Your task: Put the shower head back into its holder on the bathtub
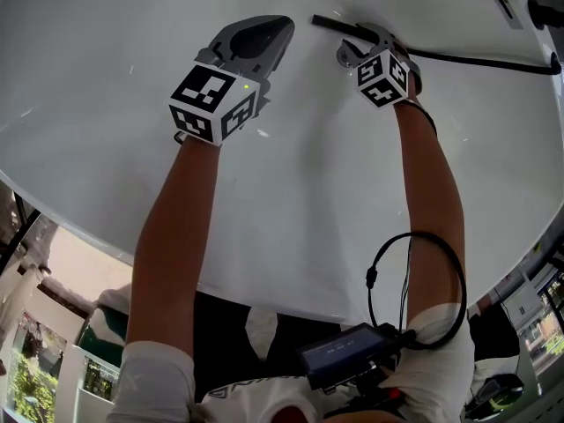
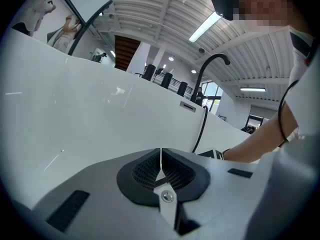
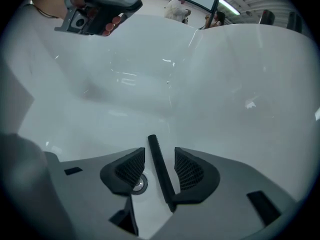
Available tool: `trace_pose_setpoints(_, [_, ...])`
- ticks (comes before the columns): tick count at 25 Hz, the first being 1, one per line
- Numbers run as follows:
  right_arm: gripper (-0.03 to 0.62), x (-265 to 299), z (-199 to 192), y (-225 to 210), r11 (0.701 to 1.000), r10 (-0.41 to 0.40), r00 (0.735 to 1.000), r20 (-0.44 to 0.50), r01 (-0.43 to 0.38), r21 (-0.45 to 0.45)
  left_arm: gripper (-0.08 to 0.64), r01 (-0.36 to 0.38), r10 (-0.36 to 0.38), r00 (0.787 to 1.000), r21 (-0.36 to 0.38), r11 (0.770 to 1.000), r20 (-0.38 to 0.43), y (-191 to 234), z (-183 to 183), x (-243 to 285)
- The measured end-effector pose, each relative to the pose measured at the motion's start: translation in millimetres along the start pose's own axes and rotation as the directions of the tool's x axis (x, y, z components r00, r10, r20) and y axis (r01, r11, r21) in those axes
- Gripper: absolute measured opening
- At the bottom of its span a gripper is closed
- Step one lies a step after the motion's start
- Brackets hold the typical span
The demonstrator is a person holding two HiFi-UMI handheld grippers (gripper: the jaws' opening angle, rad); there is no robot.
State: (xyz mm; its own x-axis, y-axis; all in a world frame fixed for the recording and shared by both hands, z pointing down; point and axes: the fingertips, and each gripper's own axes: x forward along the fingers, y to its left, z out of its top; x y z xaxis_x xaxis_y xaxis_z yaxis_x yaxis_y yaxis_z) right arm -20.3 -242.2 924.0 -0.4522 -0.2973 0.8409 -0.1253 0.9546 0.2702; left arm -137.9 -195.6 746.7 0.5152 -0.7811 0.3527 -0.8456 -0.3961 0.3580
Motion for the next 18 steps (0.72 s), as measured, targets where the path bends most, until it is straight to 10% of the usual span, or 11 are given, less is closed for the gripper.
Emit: trace_pose_setpoints(18, [0.196,96.1,-54.5,3.0,0.987,0.110,0.969,-0.221,-0.133,-0.093,0.025,0.011,-0.012,0.999,-0.026,1.000,-0.039,31.3,-50.5,34.3])
